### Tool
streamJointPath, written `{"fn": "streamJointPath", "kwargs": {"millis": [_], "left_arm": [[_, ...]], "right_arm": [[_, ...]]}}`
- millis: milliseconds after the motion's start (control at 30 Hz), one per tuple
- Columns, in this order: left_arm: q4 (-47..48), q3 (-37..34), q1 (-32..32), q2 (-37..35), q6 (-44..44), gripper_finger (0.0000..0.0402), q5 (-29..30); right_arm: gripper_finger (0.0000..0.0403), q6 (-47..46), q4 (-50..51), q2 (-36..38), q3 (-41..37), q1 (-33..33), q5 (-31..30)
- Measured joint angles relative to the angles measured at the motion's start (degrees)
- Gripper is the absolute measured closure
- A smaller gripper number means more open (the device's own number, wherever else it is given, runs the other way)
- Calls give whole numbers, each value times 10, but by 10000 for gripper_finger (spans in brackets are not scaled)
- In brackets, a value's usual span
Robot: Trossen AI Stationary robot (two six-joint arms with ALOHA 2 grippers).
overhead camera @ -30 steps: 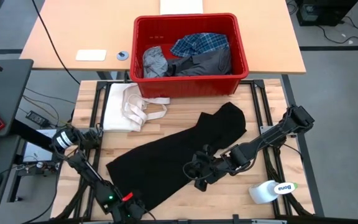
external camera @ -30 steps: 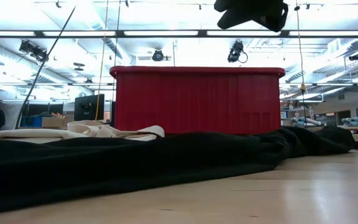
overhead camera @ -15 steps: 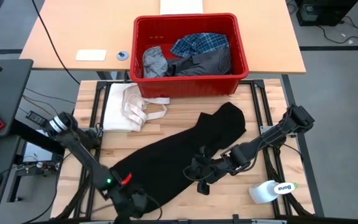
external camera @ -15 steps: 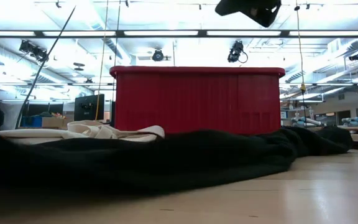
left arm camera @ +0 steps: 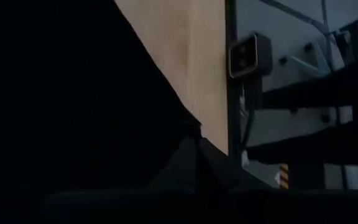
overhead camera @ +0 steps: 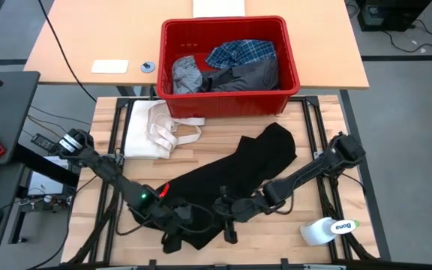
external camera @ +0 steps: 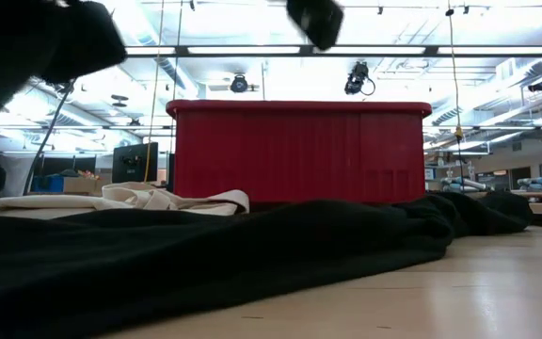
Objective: Fold Laundry from Bin
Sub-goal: Fold the black shirt
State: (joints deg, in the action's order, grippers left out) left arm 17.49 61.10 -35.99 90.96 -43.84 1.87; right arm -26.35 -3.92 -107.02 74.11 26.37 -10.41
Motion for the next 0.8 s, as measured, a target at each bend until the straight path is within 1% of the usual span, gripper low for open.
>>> {"fn": "streamJointPath", "kwargs": {"millis": [167,233,433,600,667,800], "left_arm": [[-1,0,13,0,9,401,1],[-3,0,14,0,10,401,6],[-4,0,14,0,8,401,15],[-3,0,14,0,-18,398,15],[1,0,9,0,-34,398,2],[27,0,-22,0,-90,397,-16]], "right_arm": [[201,6,-104,-58,0,-10,57],[193,14,-139,-77,0,-11,64],[191,19,-182,-122,0,-6,16],[192,19,-227,-147,0,-6,15],[193,11,-218,-149,0,-4,9],[193,-13,-198,-148,0,-3,-44]]}}
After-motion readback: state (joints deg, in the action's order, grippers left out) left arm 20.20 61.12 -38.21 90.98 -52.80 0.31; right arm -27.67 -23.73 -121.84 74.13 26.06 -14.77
